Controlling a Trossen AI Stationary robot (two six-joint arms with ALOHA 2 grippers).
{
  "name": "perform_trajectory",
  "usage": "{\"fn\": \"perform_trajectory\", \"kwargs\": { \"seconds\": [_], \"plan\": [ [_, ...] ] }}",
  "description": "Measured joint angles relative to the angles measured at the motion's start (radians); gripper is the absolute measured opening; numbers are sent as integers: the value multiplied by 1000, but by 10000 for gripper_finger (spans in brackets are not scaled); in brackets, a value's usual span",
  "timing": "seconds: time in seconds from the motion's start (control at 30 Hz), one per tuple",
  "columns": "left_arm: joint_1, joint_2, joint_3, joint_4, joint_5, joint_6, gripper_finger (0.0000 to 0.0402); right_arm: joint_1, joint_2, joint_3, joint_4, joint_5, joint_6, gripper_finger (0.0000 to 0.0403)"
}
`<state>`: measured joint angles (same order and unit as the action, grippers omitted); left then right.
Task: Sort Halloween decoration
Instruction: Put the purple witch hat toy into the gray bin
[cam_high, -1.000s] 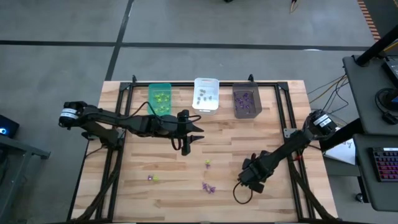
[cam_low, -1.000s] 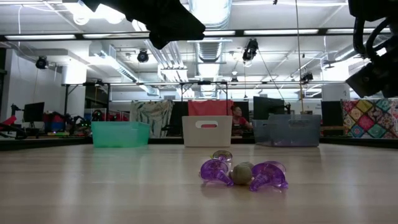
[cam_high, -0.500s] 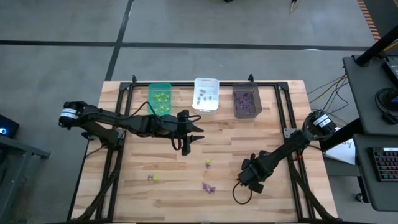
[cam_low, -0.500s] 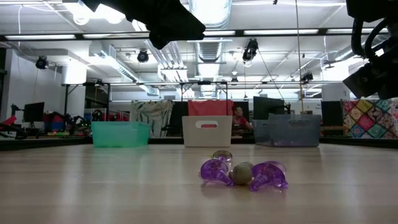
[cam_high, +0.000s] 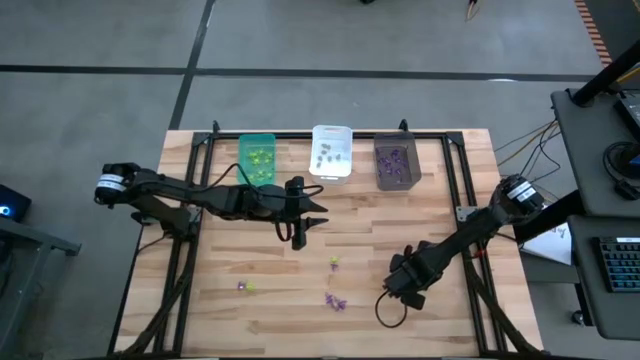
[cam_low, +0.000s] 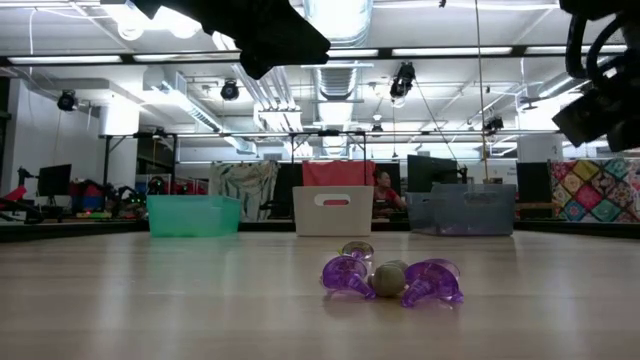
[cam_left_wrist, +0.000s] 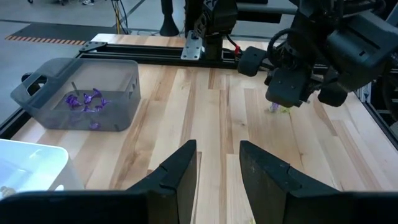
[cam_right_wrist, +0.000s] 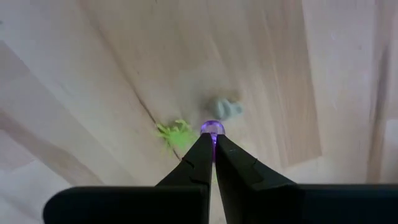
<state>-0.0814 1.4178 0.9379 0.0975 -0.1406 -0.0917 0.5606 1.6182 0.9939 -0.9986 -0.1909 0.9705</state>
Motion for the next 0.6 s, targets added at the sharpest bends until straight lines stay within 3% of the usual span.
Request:
{"fn": "perform_trajectory", "kwargs": {
  "seconds": [0.33, 0.6],
  "plan": [
    [0, 0, 0, 6, 0, 0, 104, -3, -138, 23, -96, 35, 53, 9],
    [0, 0, 0, 26, 0, 3, 104, -62, -207, 145, -98, 251, -22, 9]
  ]
}}
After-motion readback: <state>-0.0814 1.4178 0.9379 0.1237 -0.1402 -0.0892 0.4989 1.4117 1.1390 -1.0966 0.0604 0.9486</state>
